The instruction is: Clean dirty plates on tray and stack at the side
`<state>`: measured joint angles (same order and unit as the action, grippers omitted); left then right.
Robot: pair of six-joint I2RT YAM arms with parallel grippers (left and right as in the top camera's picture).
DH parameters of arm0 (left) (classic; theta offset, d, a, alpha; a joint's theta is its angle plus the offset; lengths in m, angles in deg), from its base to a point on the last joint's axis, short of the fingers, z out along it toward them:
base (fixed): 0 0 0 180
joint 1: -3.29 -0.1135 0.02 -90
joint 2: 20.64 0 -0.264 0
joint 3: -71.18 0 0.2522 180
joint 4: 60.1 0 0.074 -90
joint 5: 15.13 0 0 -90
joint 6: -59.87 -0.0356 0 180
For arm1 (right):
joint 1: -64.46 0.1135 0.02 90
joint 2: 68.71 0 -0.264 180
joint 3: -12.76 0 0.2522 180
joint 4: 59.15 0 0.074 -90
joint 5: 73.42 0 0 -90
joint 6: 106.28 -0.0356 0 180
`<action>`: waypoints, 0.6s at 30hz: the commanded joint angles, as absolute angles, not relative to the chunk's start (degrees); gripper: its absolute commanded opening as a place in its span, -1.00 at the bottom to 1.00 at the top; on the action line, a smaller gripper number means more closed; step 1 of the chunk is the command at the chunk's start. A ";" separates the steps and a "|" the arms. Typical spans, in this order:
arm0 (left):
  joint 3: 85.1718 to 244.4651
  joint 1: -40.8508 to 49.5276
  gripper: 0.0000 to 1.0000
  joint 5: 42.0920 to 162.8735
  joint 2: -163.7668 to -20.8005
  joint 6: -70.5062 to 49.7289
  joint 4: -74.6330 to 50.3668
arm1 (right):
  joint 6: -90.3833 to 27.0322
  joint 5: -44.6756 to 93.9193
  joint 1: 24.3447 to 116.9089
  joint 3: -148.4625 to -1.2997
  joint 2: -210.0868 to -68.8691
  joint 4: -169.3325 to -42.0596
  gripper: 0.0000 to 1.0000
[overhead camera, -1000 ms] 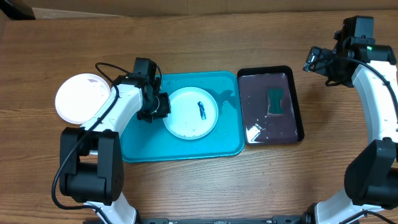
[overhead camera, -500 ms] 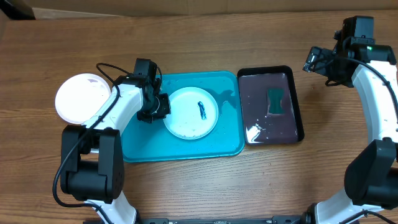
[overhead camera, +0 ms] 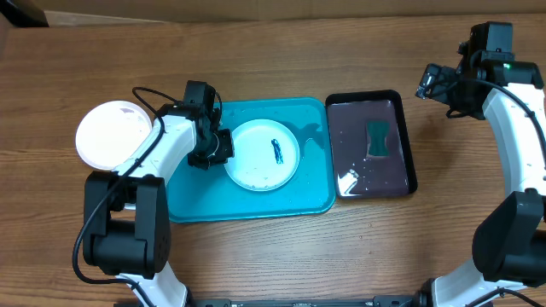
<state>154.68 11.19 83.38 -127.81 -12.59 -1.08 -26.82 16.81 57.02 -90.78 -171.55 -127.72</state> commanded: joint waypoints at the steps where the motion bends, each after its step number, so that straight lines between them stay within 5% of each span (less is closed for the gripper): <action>1: 153.93 11.61 -0.71 81.02 -128.97 -13.46 -0.98 | -27.46 18.45 57.22 -91.07 -170.63 -127.35 1.00; 18: 153.02 11.65 -0.71 81.92 -128.97 -13.15 -1.96 | -27.44 25.46 57.61 -91.07 -170.61 -135.08 0.99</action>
<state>154.33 11.19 81.92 -127.81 -12.56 -1.41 -27.02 20.39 57.02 -90.78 -171.55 -134.01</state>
